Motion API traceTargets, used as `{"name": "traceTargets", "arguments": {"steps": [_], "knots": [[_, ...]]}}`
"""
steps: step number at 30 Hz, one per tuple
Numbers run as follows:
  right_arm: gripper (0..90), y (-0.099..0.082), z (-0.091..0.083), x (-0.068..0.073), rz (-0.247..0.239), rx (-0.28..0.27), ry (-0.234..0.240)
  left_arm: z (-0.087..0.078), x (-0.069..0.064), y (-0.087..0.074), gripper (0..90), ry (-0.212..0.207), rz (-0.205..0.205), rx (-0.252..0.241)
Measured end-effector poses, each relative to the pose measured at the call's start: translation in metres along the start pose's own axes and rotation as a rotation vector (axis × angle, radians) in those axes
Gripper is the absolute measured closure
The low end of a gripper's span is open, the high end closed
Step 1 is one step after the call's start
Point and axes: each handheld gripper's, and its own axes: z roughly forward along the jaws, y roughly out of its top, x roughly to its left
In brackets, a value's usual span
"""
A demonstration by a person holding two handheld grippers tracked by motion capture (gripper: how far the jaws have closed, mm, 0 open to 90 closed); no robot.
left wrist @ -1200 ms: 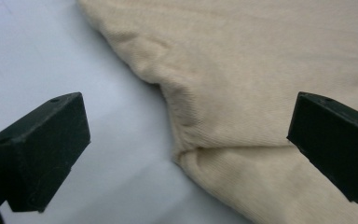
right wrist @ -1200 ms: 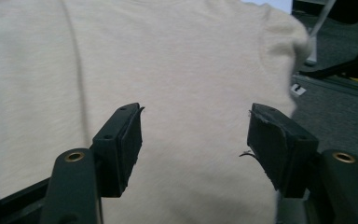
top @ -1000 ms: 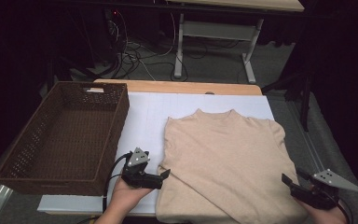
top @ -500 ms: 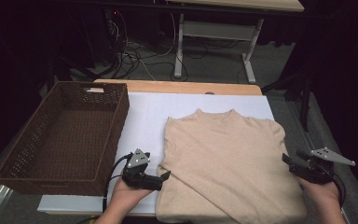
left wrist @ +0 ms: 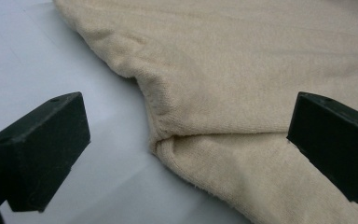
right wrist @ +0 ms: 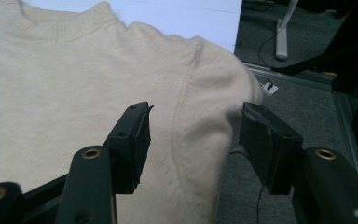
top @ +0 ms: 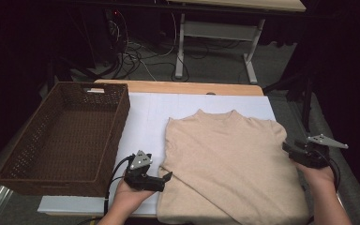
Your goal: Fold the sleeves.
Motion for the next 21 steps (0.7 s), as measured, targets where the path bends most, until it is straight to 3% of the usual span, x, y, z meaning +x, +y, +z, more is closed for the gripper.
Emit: {"name": "traceTargets", "arguments": {"steps": [8,16,18,21], "knots": [[49.4,0.006,0.031,-0.012,0.018,0.059,-0.008,-0.001,-0.005,0.0,0.0,-0.006,0.025,0.011],[45.8,0.008,0.057,-0.016,0.047,0.133,0.01,-0.001,-0.005,-0.002,0.0,-0.006,0.022,0.013],[48.0,0.007,0.06,-0.017,0.06,0.132,0.014,-0.002,-0.005,-0.002,0.0,0.0,0.029,0.014],[58.7,0.005,0.062,-0.016,0.066,0.117,0.026,-0.003,-0.006,-0.002,0.0,0.002,0.04,0.012]]}}
